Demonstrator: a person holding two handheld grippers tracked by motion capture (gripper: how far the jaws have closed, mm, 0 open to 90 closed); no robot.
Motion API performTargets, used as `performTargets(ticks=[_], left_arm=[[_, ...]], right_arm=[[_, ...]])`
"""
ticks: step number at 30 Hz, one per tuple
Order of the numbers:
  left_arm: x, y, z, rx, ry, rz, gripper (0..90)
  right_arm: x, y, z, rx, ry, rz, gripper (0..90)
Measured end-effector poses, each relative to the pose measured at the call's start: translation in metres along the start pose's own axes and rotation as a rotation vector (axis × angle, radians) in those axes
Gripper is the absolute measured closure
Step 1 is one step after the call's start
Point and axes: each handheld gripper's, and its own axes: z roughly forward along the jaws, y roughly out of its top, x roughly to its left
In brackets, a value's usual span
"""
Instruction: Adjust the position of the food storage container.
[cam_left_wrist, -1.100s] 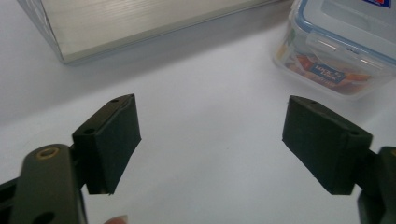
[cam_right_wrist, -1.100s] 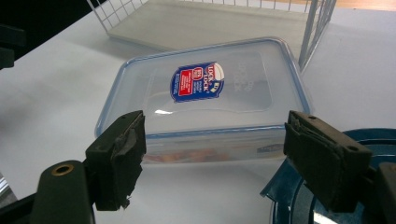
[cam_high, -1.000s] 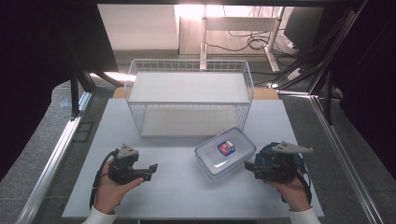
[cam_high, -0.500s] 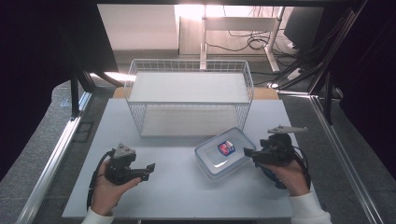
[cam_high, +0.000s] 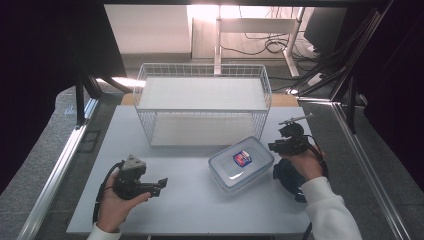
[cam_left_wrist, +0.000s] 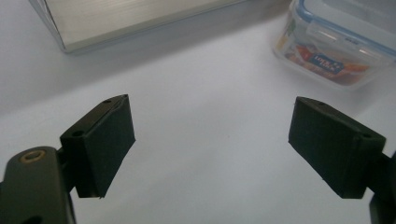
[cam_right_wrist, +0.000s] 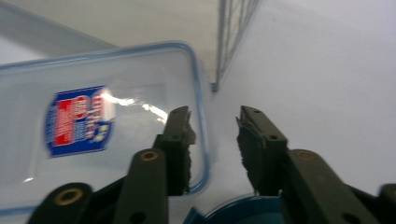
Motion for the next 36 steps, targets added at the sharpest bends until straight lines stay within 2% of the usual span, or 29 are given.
performTargets(ticks=[1,2,3,5,8,11,13,15,17,20,21,22,23,25,26,27,36], left_arm=[[0.000,0.000,0.001,0.002,0.000,0.000,14.2],[0.000,0.000,0.001,0.002,0.000,0.000,14.2],[0.000,-0.001,0.002,0.007,0.004,0.001,14.2],[0.001,-0.001,0.003,0.011,0.007,0.006,14.2],[0.002,-0.003,0.005,0.022,0.007,0.003,14.0],[0.003,-0.003,0.005,0.035,-0.005,0.001,14.5],[0.003,-0.004,0.006,0.040,0.008,0.005,15.0],[0.002,-0.004,0.006,0.041,0.004,0.007,15.0],[0.002,-0.004,0.007,0.047,0.002,0.011,15.0],[0.002,-0.004,0.008,0.051,-0.001,0.008,15.0],[0.004,-0.005,0.008,0.060,-0.001,0.001,15.1],[0.004,-0.005,0.008,0.060,-0.001,0.001,15.2],[0.005,-0.005,0.009,0.063,0.000,-0.004,15.2],[0.006,-0.006,0.010,0.067,0.001,-0.007,15.2],[0.006,-0.006,0.010,0.067,0.001,-0.007,15.2],[0.006,-0.006,0.011,0.076,0.002,-0.001,15.2],[0.005,-0.007,0.014,0.088,0.000,0.006,15.2]], right_arm=[[-0.003,0.001,0.004,0.007,-0.005,0.001,71.0],[-0.003,0.001,0.004,0.007,-0.005,0.001,71.0],[-0.007,0.004,0.013,0.024,-0.023,-0.005,77.6],[-0.010,0.006,0.021,0.045,-0.044,-0.016,82.5],[-0.013,0.009,0.031,0.064,-0.049,-0.015,88.3],[-0.012,0.010,0.035,0.076,-0.049,-0.028,88.9],[-0.009,0.009,0.041,0.104,-0.059,-0.055,89.0],[-0.009,0.009,0.043,0.113,-0.061,-0.063,89.0],[-0.007,0.008,0.048,0.138,-0.032,-0.087,89.2],[-0.003,0.007,0.049,0.140,-0.052,-0.107,89.2],[0.001,0.007,0.048,0.149,-0.030,-0.113,89.2],[0.001,0.007,0.048,0.149,-0.030,-0.113,89.2],[0.007,0.005,0.047,0.161,-0.007,-0.137,89.2],[0.017,0.003,0.047,0.169,-0.005,-0.174,89.2],[0.017,0.003,0.047,0.169,-0.005,-0.174,89.2],[0.028,0.001,0.048,0.173,-0.014,-0.222,89.2],[0.049,-0.004,0.046,0.177,0.023,-0.275,89.2]])
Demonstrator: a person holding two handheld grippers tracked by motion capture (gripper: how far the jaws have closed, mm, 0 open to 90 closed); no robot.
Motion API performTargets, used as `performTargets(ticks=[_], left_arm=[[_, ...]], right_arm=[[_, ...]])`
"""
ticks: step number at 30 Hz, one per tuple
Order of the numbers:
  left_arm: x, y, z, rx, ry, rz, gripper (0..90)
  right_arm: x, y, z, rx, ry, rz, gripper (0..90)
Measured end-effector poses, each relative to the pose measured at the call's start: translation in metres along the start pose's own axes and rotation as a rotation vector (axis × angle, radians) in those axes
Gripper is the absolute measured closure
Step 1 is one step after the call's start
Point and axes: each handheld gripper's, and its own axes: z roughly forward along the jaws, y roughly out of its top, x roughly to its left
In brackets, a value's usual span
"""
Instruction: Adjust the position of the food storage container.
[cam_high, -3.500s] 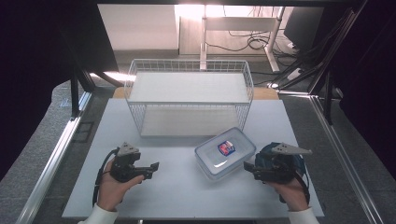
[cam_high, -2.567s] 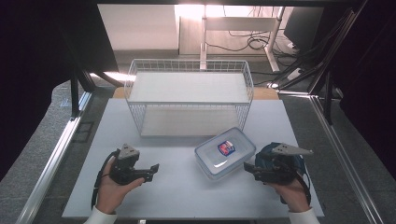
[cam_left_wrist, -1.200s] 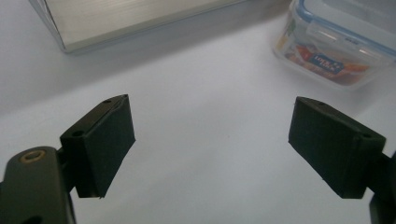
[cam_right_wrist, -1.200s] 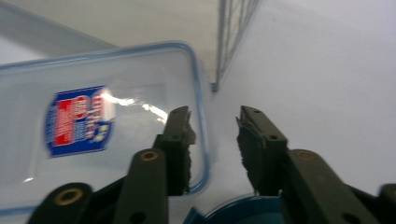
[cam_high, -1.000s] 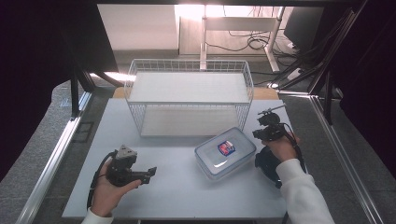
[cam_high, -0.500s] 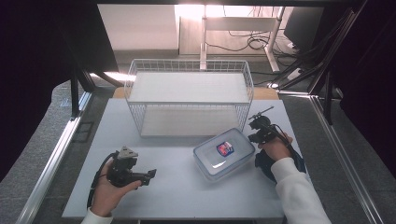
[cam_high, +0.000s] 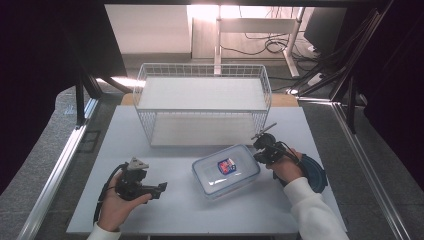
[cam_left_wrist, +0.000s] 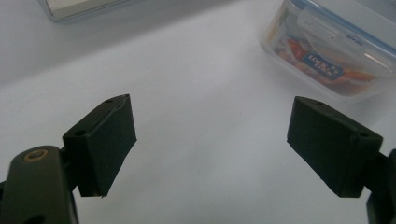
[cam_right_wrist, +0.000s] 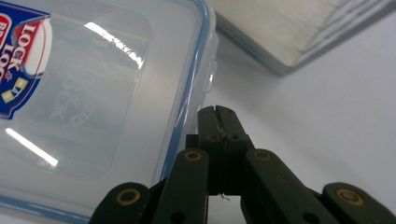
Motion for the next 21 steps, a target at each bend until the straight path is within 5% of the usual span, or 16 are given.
performTargets(ticks=[12,15,21], left_arm=[[0.004,0.000,-0.001,0.009,-0.016,-0.015,15.4],[0.006,0.001,-0.010,-0.047,-0.013,-0.035,16.8],[0.009,0.000,-0.014,-0.062,-0.018,-0.048,17.2]], right_arm=[[0.029,-0.002,-0.009,-0.019,0.079,-0.023,89.2],[0.038,-0.004,-0.015,-0.032,0.074,-0.026,89.2],[0.040,-0.011,-0.014,-0.051,0.074,0.010,89.3]])
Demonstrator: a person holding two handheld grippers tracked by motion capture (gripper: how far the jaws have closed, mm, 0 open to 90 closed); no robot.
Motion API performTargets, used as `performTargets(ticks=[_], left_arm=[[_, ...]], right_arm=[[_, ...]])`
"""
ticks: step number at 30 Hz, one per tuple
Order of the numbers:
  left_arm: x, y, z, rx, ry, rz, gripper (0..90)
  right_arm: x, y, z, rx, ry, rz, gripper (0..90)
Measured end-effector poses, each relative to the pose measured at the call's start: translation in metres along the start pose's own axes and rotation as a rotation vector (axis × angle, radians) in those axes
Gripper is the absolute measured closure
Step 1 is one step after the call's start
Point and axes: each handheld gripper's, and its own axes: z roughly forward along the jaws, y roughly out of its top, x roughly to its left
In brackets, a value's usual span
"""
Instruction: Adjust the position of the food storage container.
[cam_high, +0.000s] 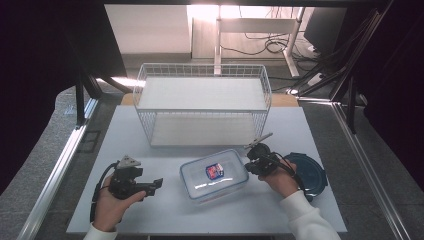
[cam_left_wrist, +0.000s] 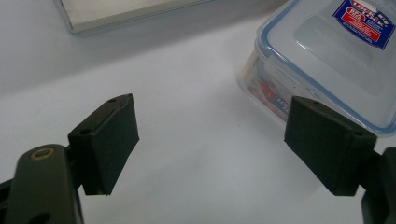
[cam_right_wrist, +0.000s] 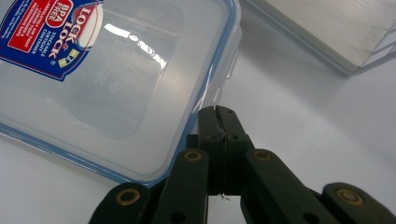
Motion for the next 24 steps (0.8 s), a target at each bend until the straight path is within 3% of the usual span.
performTargets(ticks=[14,18,24], left_arm=[[0.002,0.000,0.001,0.000,0.000,-0.011,17.2],[0.004,0.000,0.001,0.003,0.002,-0.014,17.2],[0.003,0.000,0.001,-0.002,0.002,-0.016,17.2]], right_arm=[[0.027,-0.015,-0.002,-0.026,0.085,-0.039,89.3],[0.031,-0.015,-0.001,-0.032,0.074,-0.035,89.2],[0.025,-0.015,0.008,-0.030,0.064,-0.012,89.2]])
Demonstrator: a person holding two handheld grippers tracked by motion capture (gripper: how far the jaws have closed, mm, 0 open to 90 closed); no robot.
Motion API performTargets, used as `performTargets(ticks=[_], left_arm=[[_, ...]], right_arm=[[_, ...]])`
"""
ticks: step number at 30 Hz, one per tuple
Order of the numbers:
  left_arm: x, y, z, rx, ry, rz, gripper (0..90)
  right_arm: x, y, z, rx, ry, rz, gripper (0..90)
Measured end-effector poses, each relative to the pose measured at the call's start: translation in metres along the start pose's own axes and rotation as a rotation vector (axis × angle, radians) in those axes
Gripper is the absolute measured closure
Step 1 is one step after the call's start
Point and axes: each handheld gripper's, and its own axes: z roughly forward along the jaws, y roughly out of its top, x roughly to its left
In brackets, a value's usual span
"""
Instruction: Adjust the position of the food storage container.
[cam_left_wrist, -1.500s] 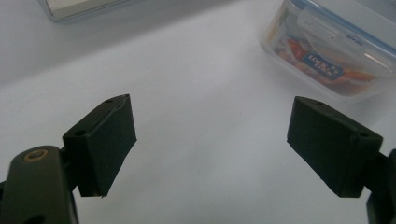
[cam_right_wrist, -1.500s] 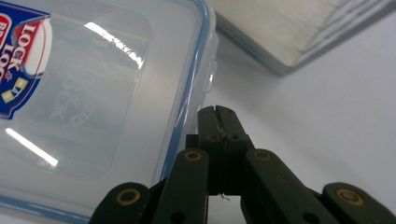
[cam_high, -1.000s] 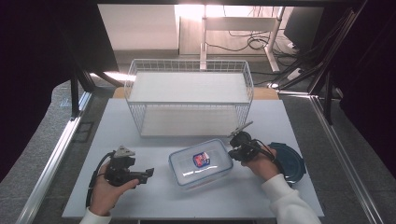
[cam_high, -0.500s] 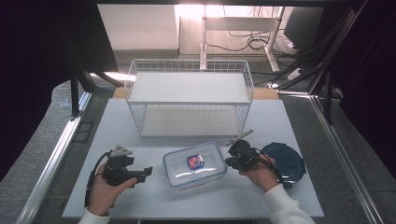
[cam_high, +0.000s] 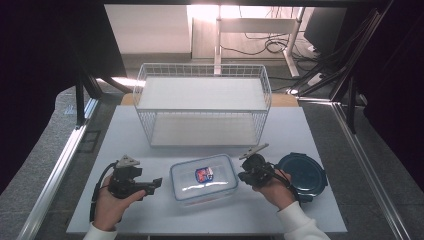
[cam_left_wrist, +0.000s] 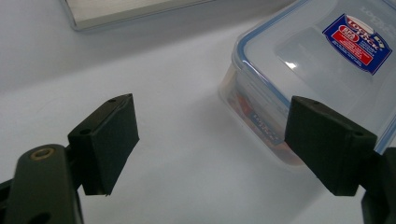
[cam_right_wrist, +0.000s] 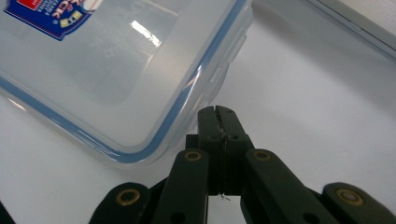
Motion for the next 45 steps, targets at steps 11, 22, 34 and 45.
performTargets(ticks=[11,22,34,45], left_arm=[[0.004,-0.001,-0.002,-0.006,0.005,-0.015,17.1],[0.006,-0.001,-0.001,-0.013,0.008,-0.026,16.9],[0.010,0.000,-0.004,-0.046,0.004,-0.063,17.2],[0.013,0.000,-0.004,-0.072,-0.028,-0.128,12.3]], right_arm=[[0.019,-0.006,0.015,0.022,0.052,-0.040,89.2],[0.023,-0.010,0.010,-0.019,0.057,-0.060,89.2],[0.006,-0.006,-0.016,-0.283,0.117,0.075,83.7],[0.006,-0.009,-0.022,-0.381,0.171,0.181,27.5]])
